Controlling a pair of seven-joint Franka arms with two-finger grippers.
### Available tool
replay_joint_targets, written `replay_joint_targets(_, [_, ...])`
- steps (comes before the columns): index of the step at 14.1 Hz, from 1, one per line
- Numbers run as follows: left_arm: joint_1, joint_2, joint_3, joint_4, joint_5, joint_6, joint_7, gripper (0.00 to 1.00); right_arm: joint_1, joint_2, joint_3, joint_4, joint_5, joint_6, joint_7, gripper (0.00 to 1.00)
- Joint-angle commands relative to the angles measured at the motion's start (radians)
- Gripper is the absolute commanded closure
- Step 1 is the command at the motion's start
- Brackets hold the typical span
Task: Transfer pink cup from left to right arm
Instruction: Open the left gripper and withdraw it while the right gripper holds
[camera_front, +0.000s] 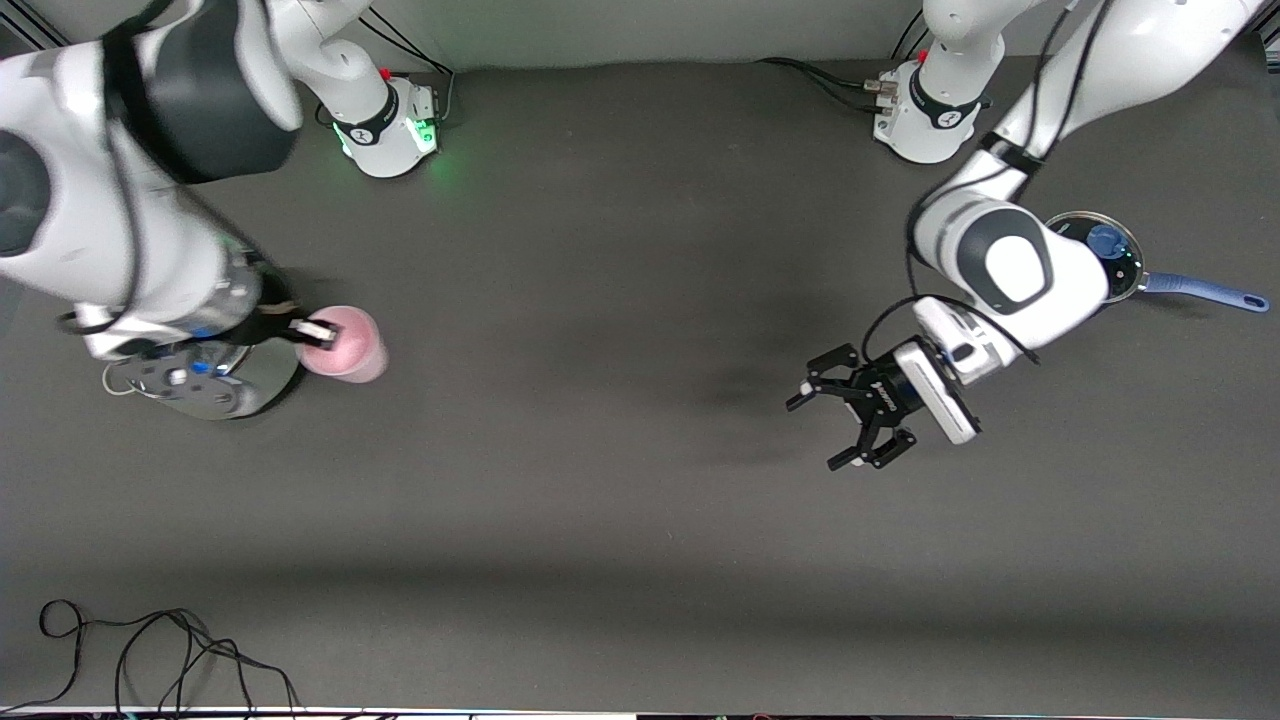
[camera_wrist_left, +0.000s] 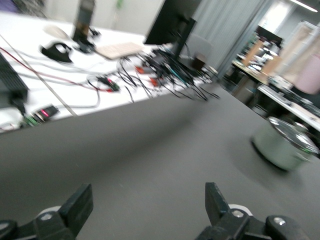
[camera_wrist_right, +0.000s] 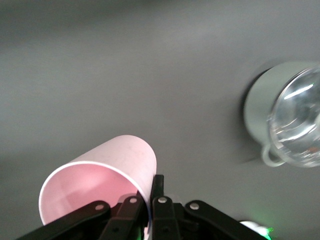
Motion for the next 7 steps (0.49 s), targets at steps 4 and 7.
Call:
replay_joint_targets(4, [0.129, -0.062, 0.094, 0.104, 0.587, -0.531, -0.606, 0.0, 0.024, -0.069, -0.165, -0.184, -0.016, 0.127, -0.325, 1.0])
replay_joint_targets(7, [0.177, -0.14, 0.094, 0.171, 0.85, -0.762, -0.836, 0.0, 0.026, -0.117, -0.167, -0.353, -0.018, 0.289, -0.331, 1.0])
